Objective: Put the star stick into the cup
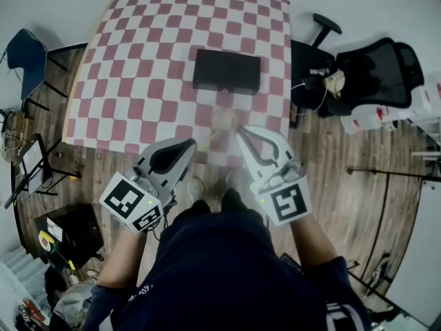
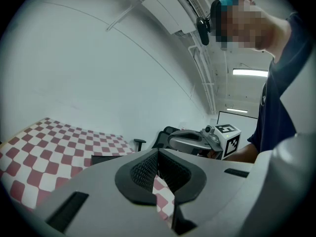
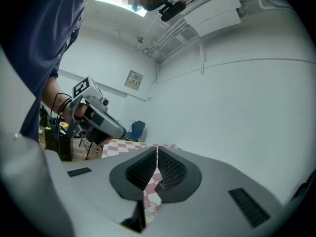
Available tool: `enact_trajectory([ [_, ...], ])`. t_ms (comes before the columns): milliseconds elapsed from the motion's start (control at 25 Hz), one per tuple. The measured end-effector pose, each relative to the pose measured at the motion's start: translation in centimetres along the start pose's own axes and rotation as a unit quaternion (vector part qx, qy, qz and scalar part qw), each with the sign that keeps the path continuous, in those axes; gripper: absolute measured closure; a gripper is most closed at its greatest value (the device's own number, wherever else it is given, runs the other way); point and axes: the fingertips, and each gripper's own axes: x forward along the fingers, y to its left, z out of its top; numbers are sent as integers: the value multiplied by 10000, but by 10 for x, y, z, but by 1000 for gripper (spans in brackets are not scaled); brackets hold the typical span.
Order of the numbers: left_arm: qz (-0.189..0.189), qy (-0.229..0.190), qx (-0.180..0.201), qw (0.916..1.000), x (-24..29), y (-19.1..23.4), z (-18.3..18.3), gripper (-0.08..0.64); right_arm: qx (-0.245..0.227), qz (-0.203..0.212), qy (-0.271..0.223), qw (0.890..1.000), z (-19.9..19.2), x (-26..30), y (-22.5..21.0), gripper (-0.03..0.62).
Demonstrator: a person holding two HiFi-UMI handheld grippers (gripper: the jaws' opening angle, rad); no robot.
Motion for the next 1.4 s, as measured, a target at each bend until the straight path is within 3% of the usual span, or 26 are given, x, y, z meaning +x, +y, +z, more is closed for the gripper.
enact_trajectory([
  [320,-133,38,84,9999,2,-6,6,531,130,-59,-115,9998,11,-5,-2,572],
  [560,-192,51,107,9997,4,-11,4,531,905,-205,-56,9957,-4,-10,-3,575],
  [760,-203,72,87,9997,5,-13,2,531,1197,-166,-5,9927,-13,-10,0,575],
  [1400,-254,138,9,9996,13,-24,-9,531,1517,-138,361,9877,-38,-13,5,577],
])
